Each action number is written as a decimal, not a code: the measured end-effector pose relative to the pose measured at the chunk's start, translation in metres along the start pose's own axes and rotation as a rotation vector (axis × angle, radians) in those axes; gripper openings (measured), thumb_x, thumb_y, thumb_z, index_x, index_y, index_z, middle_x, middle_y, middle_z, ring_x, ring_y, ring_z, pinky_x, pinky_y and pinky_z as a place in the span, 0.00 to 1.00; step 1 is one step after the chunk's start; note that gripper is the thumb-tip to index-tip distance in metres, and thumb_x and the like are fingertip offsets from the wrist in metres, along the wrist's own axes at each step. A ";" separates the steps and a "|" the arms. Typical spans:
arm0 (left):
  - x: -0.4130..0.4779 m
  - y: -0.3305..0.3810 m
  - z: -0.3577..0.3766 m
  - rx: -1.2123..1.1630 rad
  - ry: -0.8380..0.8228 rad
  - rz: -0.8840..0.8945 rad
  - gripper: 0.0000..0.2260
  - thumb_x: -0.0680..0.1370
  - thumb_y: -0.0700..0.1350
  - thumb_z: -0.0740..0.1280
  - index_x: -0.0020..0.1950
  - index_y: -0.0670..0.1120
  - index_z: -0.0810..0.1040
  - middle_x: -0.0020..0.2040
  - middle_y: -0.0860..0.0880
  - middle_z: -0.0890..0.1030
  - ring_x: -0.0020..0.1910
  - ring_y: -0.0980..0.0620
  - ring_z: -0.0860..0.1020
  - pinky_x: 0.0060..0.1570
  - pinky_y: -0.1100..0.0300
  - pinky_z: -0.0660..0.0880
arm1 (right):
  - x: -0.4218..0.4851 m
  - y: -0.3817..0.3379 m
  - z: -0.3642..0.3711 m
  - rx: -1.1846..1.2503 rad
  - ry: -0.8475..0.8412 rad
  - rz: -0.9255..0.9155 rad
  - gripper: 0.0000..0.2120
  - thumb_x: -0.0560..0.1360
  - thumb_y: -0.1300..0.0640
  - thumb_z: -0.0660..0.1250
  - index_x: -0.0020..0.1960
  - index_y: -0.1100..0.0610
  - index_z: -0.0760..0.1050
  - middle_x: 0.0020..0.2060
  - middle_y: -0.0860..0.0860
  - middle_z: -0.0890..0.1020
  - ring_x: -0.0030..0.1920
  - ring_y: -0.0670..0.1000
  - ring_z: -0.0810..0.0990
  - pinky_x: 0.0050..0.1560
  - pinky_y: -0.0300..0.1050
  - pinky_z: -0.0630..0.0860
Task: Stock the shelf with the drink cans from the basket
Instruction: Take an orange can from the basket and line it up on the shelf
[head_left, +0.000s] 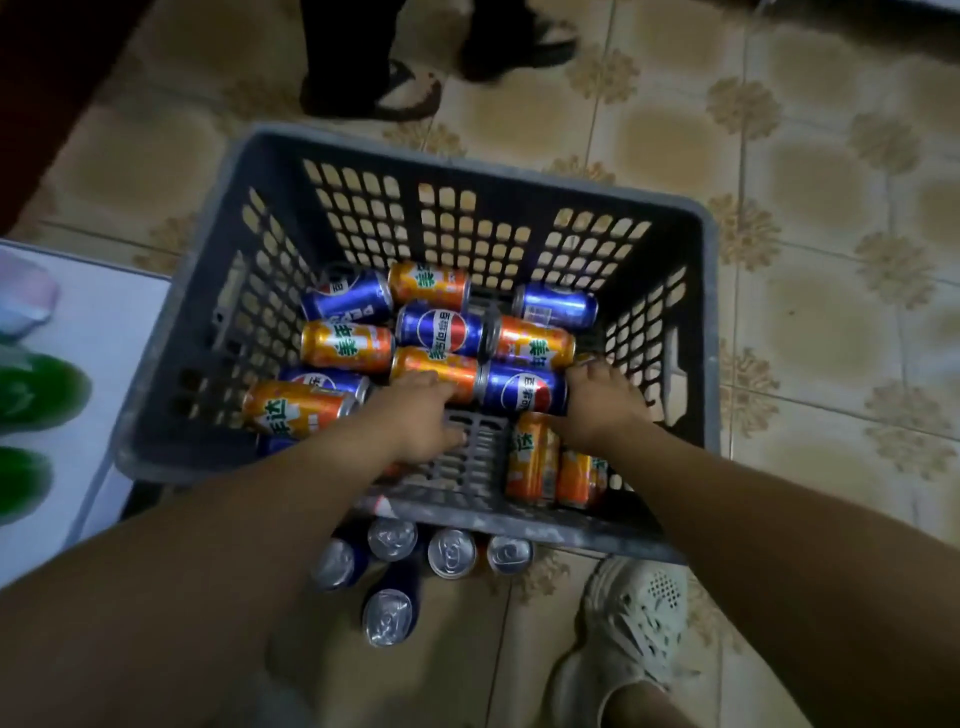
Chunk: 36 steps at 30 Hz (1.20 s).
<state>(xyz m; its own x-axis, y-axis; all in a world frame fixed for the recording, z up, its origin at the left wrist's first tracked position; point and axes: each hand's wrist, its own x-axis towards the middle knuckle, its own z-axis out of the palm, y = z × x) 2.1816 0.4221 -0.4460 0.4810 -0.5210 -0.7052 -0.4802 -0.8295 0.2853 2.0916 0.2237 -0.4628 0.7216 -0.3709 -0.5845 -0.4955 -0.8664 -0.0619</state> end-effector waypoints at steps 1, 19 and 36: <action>0.007 -0.004 0.003 0.002 -0.016 -0.001 0.33 0.78 0.57 0.63 0.78 0.48 0.53 0.79 0.45 0.51 0.77 0.44 0.49 0.74 0.49 0.54 | 0.009 0.002 0.007 -0.065 0.001 0.014 0.39 0.70 0.38 0.70 0.74 0.51 0.60 0.72 0.57 0.64 0.71 0.60 0.62 0.70 0.59 0.61; -0.064 0.023 -0.013 -0.446 0.033 -0.038 0.30 0.76 0.55 0.67 0.76 0.52 0.60 0.73 0.45 0.66 0.64 0.46 0.73 0.58 0.53 0.74 | -0.084 -0.006 -0.063 0.548 0.178 -0.044 0.31 0.67 0.46 0.76 0.66 0.50 0.68 0.60 0.49 0.70 0.56 0.51 0.73 0.56 0.49 0.76; -0.443 0.039 -0.155 -1.653 0.654 0.171 0.17 0.76 0.44 0.67 0.64 0.48 0.69 0.53 0.43 0.79 0.43 0.46 0.80 0.39 0.52 0.78 | -0.395 -0.177 -0.216 0.830 0.435 -0.761 0.38 0.65 0.45 0.77 0.69 0.49 0.62 0.57 0.46 0.67 0.54 0.43 0.69 0.51 0.32 0.67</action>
<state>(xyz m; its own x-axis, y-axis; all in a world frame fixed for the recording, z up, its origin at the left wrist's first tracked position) 2.0638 0.5896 -0.0221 0.8913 -0.2605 -0.3711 0.4135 0.1314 0.9010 1.9989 0.4515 -0.0461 0.9872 -0.0787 0.1384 0.0822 -0.4927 -0.8663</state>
